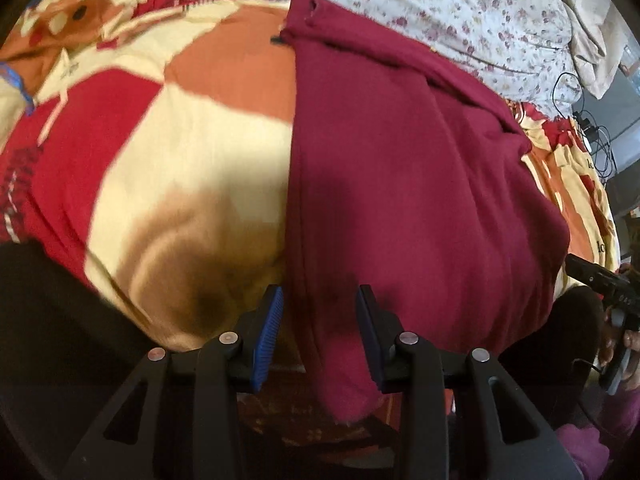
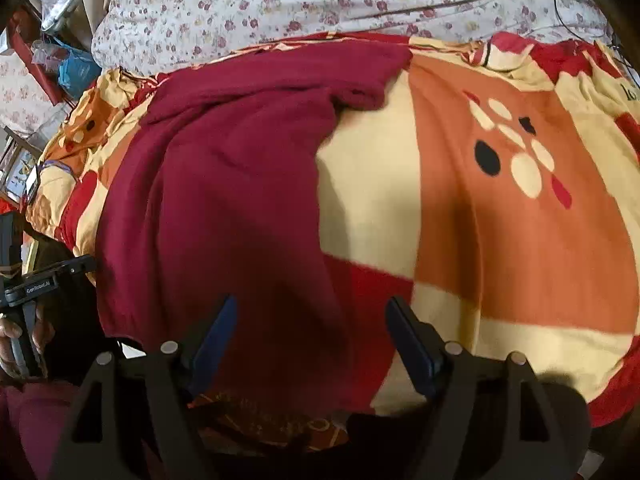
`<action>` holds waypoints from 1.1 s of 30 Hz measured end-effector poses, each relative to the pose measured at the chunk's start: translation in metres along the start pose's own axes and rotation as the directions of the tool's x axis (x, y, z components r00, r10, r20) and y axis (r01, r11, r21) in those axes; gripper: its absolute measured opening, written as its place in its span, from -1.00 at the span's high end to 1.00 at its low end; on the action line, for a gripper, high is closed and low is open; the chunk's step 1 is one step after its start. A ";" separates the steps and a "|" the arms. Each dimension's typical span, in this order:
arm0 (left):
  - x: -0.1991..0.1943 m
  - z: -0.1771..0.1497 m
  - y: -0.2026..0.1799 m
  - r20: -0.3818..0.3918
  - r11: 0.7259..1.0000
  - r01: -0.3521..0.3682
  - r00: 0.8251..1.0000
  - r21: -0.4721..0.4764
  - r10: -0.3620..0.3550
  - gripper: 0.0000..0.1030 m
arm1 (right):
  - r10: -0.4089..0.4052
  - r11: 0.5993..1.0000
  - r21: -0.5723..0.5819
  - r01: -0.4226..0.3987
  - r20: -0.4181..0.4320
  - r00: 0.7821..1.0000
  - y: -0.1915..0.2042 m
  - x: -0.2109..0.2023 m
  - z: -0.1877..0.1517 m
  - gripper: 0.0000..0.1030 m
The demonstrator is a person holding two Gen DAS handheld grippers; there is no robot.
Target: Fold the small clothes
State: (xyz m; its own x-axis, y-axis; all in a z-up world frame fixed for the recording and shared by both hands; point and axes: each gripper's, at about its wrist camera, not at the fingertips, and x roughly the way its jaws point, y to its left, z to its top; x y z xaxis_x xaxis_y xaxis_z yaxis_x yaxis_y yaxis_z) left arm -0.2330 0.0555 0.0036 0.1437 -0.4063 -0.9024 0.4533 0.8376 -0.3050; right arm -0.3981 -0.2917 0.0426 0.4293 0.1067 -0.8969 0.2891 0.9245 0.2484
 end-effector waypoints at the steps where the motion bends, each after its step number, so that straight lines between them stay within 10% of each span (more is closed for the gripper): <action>1: 0.002 -0.002 0.001 -0.012 1.000 0.005 1.000 -0.007 -0.006 0.47 | -0.002 1.000 0.000 0.002 -0.002 1.000 0.000 0.000 -0.002 -0.56; 20: 0.040 -0.014 -0.006 -0.184 0.998 0.056 0.981 -0.034 -0.062 0.47 | 0.075 0.994 0.082 -0.070 -0.055 0.996 0.001 0.029 -0.035 -0.64; 23: 0.044 -0.015 -0.006 -0.201 0.996 0.084 0.975 -0.040 -0.090 0.87 | 0.019 1.000 0.011 -0.019 -0.041 0.999 0.008 0.026 -0.039 0.12; 24: 0.043 -0.015 -0.008 -0.197 0.996 0.086 0.976 -0.036 -0.091 0.94 | -0.016 1.000 -0.024 0.015 -0.032 0.999 0.011 0.024 -0.040 0.77; 33: -0.024 -0.017 -0.004 -0.065 0.991 0.130 0.990 0.025 -0.128 1.00 | 0.072 0.992 -0.102 -0.071 0.003 0.997 0.021 -0.024 -0.058 0.82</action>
State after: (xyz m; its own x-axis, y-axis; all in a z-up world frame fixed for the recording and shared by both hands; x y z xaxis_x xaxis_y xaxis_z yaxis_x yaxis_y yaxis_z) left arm -0.2535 0.0678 0.0212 0.0267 -0.4859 -0.8736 0.4897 0.7682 -0.4123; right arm -0.4517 -0.2533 0.0479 0.4511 0.1718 -0.8758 0.1694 0.9470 0.2730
